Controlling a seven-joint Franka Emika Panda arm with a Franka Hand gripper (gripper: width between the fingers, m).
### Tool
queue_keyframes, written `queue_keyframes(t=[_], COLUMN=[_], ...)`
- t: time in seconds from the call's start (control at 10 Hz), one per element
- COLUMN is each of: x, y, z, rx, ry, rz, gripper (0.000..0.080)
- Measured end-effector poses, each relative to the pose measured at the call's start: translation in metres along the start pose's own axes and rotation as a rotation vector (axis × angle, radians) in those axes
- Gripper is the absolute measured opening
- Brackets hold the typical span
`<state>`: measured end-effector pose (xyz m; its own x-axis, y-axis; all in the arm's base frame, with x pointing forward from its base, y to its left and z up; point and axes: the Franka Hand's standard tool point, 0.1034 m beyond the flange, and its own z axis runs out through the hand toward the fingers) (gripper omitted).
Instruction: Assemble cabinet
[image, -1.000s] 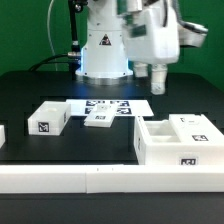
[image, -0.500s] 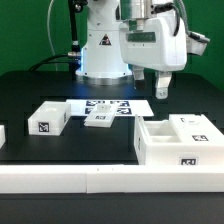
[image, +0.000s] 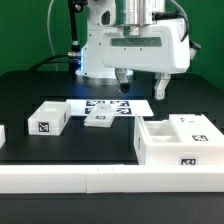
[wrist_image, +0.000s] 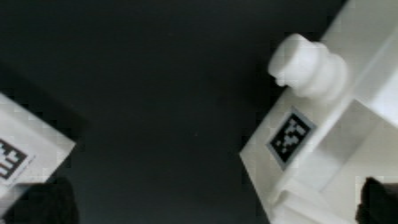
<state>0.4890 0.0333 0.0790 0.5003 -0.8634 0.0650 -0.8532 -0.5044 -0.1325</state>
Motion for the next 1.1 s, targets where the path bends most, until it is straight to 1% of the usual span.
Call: queue_keyframes(t=[0.2, 0.3, 0.4, 0.5, 0.6, 0.7, 1.1], x=[0.0, 0.003, 0.015, 0.016, 0.02, 0.024, 0.025], y=[0.001, 0.001, 0.008, 0.014, 0.019, 0.022, 0.021], z=[0.001, 0.001, 0.0, 0.001, 0.001, 0.002, 0.004], rx=[-0.002, 0.002, 0.023, 0.023, 0.015, 0.006, -0.015], ry=[0.0, 0.012, 0.096, 0.147, 0.183, 0.189, 0.187], rz=[-0.021, -0.06, -0.294, -0.478, -0.641, -0.741, -0.963], gripper=[0.0796, 0.0796, 0.0796, 0.0796, 0.0796, 0.0796, 0.0796])
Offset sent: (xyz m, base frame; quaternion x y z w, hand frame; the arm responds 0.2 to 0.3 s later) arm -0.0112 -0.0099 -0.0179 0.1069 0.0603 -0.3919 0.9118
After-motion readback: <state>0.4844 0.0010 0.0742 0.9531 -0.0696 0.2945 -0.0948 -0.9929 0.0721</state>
